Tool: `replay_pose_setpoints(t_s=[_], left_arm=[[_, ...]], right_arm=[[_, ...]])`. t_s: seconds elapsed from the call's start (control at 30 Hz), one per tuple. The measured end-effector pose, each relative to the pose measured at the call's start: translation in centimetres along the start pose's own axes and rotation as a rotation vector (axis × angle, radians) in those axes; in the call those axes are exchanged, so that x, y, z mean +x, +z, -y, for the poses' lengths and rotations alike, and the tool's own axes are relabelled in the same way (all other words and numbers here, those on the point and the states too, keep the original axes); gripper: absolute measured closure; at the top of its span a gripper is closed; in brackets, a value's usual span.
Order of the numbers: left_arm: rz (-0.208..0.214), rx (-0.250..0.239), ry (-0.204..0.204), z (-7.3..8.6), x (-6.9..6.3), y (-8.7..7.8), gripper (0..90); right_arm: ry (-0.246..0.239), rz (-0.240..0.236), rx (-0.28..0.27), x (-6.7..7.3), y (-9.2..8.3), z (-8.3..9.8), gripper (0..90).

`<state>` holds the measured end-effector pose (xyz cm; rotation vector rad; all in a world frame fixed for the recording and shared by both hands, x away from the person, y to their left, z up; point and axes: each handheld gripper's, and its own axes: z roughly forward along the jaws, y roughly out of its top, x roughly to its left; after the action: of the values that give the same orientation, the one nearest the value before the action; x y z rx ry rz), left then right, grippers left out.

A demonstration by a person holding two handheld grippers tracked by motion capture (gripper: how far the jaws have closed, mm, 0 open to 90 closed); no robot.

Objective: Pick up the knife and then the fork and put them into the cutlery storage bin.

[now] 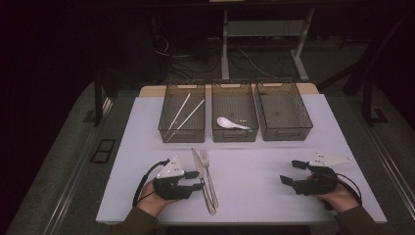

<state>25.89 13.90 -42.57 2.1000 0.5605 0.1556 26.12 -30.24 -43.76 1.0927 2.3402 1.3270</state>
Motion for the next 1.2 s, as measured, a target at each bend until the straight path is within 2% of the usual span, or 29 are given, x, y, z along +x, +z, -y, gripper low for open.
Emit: replay_pose_setpoints(t_s=[0.13, 0.23, 0.37, 0.7, 0.8, 1.0, 1.2], left_arm=[[0.023, 0.024, -0.004, -0.3, -0.3, 0.5, 79.9], [0.034, 0.052, -0.001, -0.4, -0.4, 1.1, 88.6], [0.041, 0.102, 0.027, -0.5, -0.9, 2.1, 89.3], [0.043, 0.179, 0.076, -0.3, -1.5, 3.8, 89.4], [0.039, 0.192, 0.085, -0.3, -1.4, 4.1, 89.4], [0.048, 0.190, 0.081, -0.2, -1.3, 4.3, 89.4], [0.038, 0.188, 0.085, -0.5, -1.1, 4.9, 89.4]], right_arm=[[0.000, 0.002, 0.006, 0.1, 0.0, 0.0, 22.1], [-0.003, 0.002, 0.008, 0.0, 0.1, 0.0, 22.1], [-0.004, 0.001, 0.011, 0.0, 0.1, 0.0, 22.1], [-0.007, 0.001, 0.010, 0.1, 0.1, 0.0, 22.1], [-0.003, 0.003, 0.010, 0.1, 0.1, 0.0, 22.2], [-0.003, 0.004, 0.009, 0.1, 0.1, 0.0, 22.2], [-0.004, 0.004, 0.008, 0.1, 0.1, 0.0, 22.2]])
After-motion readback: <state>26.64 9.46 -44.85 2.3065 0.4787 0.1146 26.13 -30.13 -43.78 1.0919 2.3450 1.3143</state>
